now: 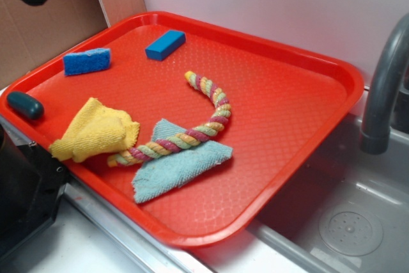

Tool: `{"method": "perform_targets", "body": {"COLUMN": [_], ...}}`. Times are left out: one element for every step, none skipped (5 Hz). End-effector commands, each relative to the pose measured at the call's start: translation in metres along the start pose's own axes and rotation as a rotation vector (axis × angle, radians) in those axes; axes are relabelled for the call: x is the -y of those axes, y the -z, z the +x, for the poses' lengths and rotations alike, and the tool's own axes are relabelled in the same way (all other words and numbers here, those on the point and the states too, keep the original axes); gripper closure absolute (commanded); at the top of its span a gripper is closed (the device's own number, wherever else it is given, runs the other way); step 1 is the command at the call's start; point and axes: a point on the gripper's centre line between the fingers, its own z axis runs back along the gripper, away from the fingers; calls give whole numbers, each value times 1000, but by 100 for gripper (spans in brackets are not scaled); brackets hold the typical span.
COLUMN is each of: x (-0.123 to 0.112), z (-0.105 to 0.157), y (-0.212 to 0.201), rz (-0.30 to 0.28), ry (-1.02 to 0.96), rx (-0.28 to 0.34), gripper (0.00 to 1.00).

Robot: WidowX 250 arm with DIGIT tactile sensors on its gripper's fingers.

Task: Grab the blue sponge.

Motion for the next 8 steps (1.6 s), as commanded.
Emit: {"method": "perform_targets", "body": {"x": [-62, -91, -102, -108, -109, -113, -122, -124], "z": [19, 32, 42, 51, 55, 61, 62, 62], "y": [45, 85, 103, 112, 116, 118, 128, 143], "rz": [83, 27, 28, 10, 10, 8, 4, 8], "ry": [202, 346, 391, 432, 452, 466, 469, 475], "rx": [34, -10, -46, -61, -75, -75, -89, -123], "gripper": [0, 0, 0, 0, 0, 0, 0, 0]}}
